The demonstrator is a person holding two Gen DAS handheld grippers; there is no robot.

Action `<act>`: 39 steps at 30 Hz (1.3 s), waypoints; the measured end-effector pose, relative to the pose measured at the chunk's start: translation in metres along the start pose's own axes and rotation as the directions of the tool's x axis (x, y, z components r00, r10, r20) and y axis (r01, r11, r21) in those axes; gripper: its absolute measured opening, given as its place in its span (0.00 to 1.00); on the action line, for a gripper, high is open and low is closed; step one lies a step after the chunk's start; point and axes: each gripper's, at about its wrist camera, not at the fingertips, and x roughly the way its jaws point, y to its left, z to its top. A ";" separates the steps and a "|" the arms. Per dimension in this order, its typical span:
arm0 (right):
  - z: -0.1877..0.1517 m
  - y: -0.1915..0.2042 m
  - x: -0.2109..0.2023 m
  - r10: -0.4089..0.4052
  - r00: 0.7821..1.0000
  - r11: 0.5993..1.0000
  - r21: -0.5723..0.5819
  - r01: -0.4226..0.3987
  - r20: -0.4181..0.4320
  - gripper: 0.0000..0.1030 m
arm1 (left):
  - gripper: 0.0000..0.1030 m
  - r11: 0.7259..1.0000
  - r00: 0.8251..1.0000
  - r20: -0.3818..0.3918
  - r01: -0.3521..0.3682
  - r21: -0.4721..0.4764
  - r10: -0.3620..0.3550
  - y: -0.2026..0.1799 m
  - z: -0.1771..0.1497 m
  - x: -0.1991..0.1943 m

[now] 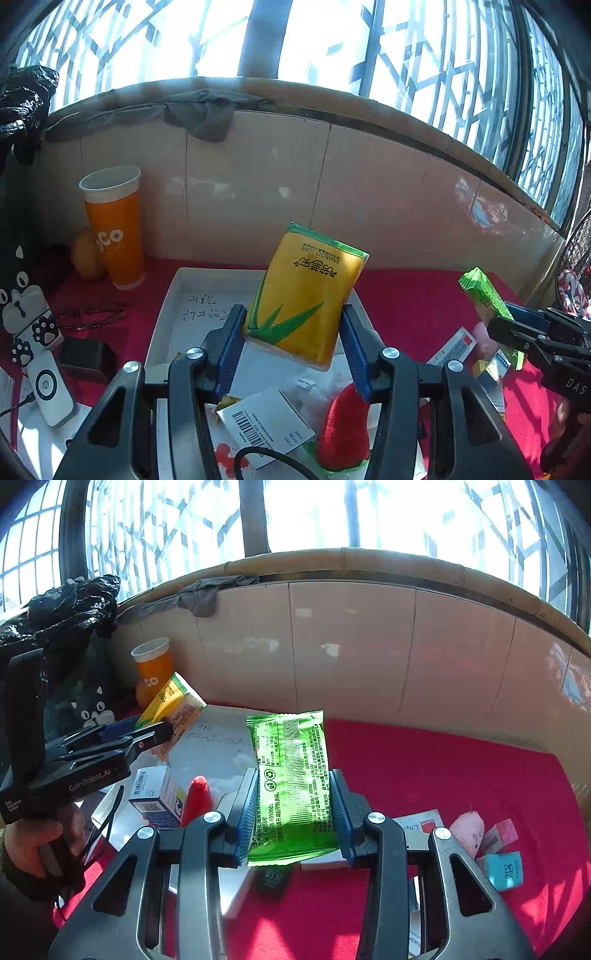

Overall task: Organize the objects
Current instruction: 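Lift the yellow aloe box with left tool while right tool lifts the green packet, then open left tool over the tray while right tool releases the green packet into it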

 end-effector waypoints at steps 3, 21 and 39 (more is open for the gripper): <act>0.011 0.010 0.024 0.023 1.000 1.000 -0.003 -0.023 -0.012 0.36 | 0.49 0.998 0.999 -0.027 -0.030 -0.048 0.029 0.028 0.011 0.011; 0.011 0.060 0.136 0.104 0.985 0.995 0.003 -0.105 -0.136 0.61 | 0.74 0.991 0.988 -0.075 -0.134 -0.022 0.132 0.043 0.001 0.046; -0.015 0.043 0.057 0.107 0.994 0.993 0.051 -0.108 0.009 0.91 | 1.00 0.975 0.975 0.081 -0.197 -0.102 0.206 0.023 -0.006 -0.017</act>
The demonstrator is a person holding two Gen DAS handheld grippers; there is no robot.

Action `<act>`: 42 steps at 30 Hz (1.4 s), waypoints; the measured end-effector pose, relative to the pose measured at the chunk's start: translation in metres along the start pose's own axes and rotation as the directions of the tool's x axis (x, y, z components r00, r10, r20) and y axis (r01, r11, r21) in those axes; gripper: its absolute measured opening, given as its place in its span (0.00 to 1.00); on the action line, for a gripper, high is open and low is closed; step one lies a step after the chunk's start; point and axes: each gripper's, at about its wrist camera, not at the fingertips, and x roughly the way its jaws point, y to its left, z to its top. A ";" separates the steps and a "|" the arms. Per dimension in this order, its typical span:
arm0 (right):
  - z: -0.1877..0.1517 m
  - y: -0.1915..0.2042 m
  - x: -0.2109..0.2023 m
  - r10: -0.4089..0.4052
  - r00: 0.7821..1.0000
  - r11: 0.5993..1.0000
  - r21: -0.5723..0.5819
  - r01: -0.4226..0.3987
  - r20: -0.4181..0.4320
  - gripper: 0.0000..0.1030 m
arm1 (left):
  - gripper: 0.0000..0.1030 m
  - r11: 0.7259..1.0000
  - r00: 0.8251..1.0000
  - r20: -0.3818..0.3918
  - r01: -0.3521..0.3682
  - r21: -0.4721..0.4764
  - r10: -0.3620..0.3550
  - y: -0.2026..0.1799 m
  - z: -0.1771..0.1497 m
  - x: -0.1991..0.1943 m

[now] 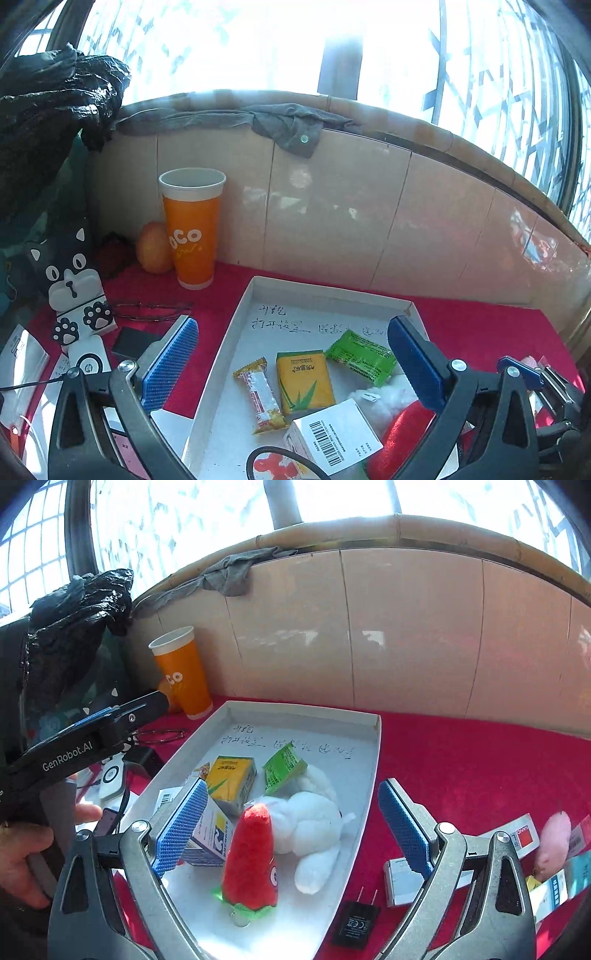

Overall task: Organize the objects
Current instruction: 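Open left tool over the tray while right tool releases the green packet into it, then grasp the white Liquid Sealant box with left tool while right tool grasps the Glucophage box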

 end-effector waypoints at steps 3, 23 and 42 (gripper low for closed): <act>-0.009 -0.005 -0.011 -0.013 1.000 1.000 0.012 0.013 -0.002 0.91 | 1.00 1.000 1.000 -0.004 0.030 0.008 -0.030 -0.008 -0.003 -0.010; -0.094 -0.179 -0.120 -0.279 0.953 0.867 0.397 0.302 -0.116 0.91 | 1.00 0.885 0.918 -0.229 0.378 0.271 -0.322 -0.137 -0.061 -0.018; -0.118 -0.140 -0.048 -0.435 0.861 0.890 0.021 0.456 -0.265 0.77 | 1.00 0.703 0.887 -0.442 0.397 0.590 -0.131 -0.246 -0.095 0.067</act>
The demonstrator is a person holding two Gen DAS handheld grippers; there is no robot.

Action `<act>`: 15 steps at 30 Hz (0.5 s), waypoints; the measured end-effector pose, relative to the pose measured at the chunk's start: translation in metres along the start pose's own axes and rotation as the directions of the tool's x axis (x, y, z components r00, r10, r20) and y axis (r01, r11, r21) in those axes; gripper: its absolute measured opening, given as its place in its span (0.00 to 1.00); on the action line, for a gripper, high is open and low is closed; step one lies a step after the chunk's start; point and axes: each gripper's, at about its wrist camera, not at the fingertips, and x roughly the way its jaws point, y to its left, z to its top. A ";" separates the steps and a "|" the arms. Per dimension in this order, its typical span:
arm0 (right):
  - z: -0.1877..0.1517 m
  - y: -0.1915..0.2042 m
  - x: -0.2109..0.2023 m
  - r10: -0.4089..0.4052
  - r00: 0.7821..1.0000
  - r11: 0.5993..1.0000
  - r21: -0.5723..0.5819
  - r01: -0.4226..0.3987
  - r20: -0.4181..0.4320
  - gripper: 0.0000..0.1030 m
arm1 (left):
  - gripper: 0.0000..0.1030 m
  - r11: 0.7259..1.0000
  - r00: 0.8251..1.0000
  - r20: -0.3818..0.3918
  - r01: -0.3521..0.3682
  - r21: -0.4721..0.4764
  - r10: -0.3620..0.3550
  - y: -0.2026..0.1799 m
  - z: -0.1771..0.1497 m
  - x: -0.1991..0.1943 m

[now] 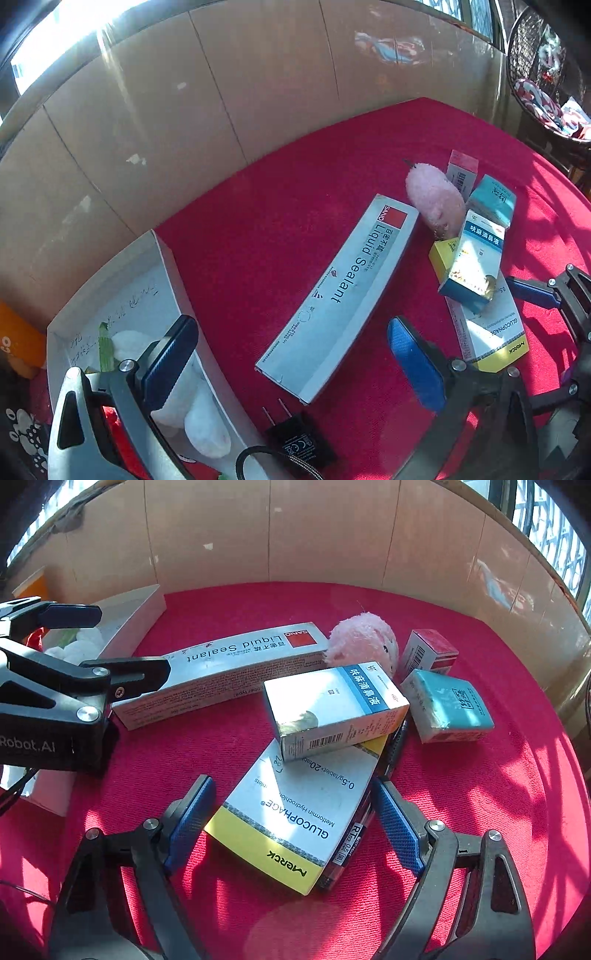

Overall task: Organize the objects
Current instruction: 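Grasp the white Liquid Sealant box with left tool while right tool grasps the Glucophage box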

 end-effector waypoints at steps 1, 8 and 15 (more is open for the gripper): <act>-0.003 -0.004 -0.003 0.007 1.000 1.000 -0.002 -0.007 0.005 0.74 | 1.00 1.000 1.000 -0.013 0.005 0.014 -0.004 -0.004 0.002 0.004; -0.020 -0.061 -0.021 0.093 0.996 0.992 0.084 -0.093 0.014 0.55 | 0.75 0.996 0.992 -0.103 0.072 0.047 -0.067 -0.022 0.000 0.023; -0.036 -0.090 -0.040 0.163 0.984 0.973 0.151 -0.172 0.068 0.54 | 0.47 0.988 0.987 -0.073 0.146 0.043 -0.142 -0.035 -0.005 0.002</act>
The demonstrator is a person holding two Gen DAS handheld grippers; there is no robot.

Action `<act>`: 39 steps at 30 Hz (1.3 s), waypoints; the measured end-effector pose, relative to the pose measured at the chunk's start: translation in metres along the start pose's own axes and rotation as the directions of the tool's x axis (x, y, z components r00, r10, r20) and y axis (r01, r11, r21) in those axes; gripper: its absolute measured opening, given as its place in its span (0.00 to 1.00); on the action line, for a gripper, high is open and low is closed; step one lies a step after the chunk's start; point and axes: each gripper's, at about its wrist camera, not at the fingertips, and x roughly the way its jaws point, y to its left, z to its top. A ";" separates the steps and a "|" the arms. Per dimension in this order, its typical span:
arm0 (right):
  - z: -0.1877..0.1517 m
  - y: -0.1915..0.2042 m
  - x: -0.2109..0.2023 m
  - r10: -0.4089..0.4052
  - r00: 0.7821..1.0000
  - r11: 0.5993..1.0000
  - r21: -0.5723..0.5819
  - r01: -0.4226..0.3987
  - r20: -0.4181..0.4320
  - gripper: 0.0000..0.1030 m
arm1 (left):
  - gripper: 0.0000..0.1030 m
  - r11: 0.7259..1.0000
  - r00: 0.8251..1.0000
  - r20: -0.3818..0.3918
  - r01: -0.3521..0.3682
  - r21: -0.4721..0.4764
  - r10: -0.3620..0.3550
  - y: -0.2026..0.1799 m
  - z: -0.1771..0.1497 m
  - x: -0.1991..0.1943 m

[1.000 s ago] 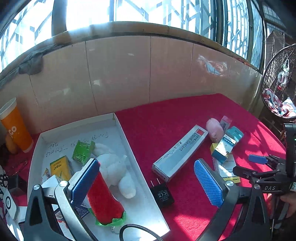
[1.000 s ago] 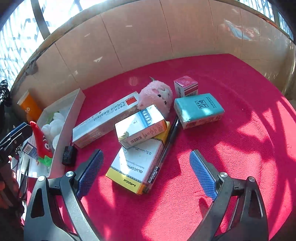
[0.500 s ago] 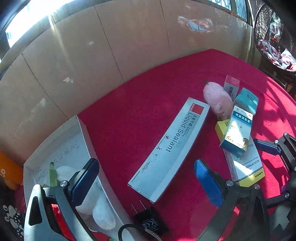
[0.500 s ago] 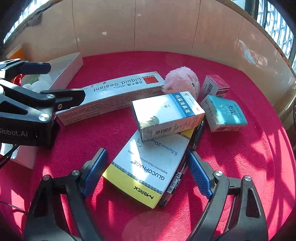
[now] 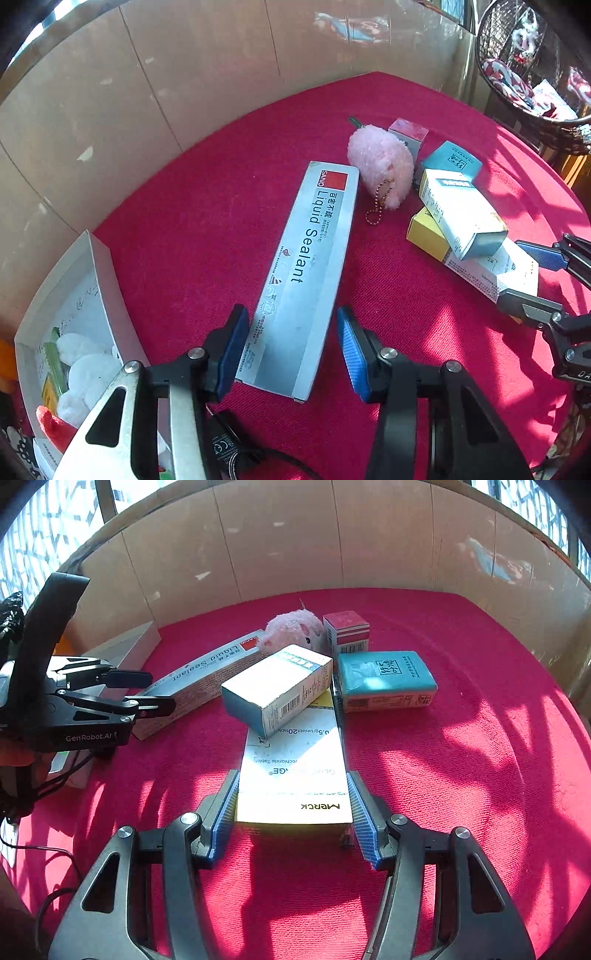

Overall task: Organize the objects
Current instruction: 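Grasp the white Liquid Sealant box with left tool while right tool grasps the Glucophage box, then carry the Liquid Sealant box with left tool while right tool carries the Glucophage box to the tray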

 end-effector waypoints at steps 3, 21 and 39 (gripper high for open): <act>-0.002 0.003 -0.007 0.013 1.000 1.000 -0.004 -0.013 0.010 0.54 | 0.47 1.000 1.000 0.008 -0.021 0.005 0.021 -0.005 0.000 0.003; -0.019 0.032 0.016 -0.012 0.999 0.997 -0.072 0.008 -0.050 0.56 | 0.43 0.998 1.000 0.004 -0.010 -0.070 0.011 -0.002 -0.003 0.022; 0.005 0.049 -0.048 0.138 0.982 0.990 -0.055 -0.132 0.130 0.54 | 0.41 0.983 0.934 0.347 -0.018 -0.183 0.082 0.002 -0.024 -0.096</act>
